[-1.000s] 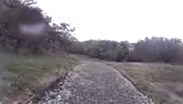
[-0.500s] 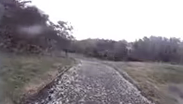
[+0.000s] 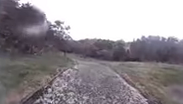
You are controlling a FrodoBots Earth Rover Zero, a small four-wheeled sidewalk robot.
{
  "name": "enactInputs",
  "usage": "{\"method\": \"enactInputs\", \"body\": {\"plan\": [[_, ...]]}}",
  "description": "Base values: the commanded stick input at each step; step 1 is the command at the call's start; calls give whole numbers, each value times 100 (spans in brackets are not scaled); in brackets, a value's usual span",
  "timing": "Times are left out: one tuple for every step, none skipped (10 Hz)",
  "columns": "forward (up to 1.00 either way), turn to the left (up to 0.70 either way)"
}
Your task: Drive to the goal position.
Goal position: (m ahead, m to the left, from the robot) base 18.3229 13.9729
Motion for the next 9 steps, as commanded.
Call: {"method": "enactInputs", "body": {"plan": [[70, 0], [70, -1], [70, -1], [70, -1], [70, -1], [70, -1], [70, -1], [70, -1], [70, -1]]}}
